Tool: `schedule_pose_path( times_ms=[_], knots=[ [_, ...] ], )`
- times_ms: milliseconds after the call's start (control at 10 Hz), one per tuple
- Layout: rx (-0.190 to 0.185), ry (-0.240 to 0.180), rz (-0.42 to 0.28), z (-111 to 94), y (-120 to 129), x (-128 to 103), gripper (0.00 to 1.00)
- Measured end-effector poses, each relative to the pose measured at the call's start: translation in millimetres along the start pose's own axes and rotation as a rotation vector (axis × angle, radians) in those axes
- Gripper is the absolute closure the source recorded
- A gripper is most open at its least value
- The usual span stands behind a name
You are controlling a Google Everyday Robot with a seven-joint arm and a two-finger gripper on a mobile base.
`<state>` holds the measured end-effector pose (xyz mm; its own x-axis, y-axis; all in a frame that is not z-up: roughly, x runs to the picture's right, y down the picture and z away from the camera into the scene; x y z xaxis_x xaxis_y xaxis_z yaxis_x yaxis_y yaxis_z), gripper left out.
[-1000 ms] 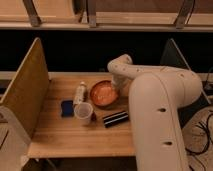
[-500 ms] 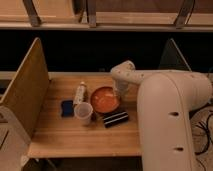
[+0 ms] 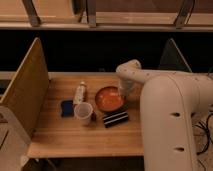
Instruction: Drag the ceramic bowl in a circle
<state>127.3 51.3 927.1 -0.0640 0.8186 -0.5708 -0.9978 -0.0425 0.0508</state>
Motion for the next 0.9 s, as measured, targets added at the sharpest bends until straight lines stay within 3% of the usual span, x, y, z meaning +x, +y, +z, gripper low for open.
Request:
schedule_pose_path(
  times_ms=[300,500,700,900],
  knots=[
    [-0.005,-0.043,-0.037,-11.2,15.9,-30.5,1.0],
    [-0.028,-0.065,-0.076,-18.5,36.7,-45.2,1.0],
    [-0.055,-0.076,-0.119,-24.1,58.1,-46.7,1.0],
    [-0.063,-0.069,-0.154,-26.8,66.9,-32.7,1.0]
  ],
)
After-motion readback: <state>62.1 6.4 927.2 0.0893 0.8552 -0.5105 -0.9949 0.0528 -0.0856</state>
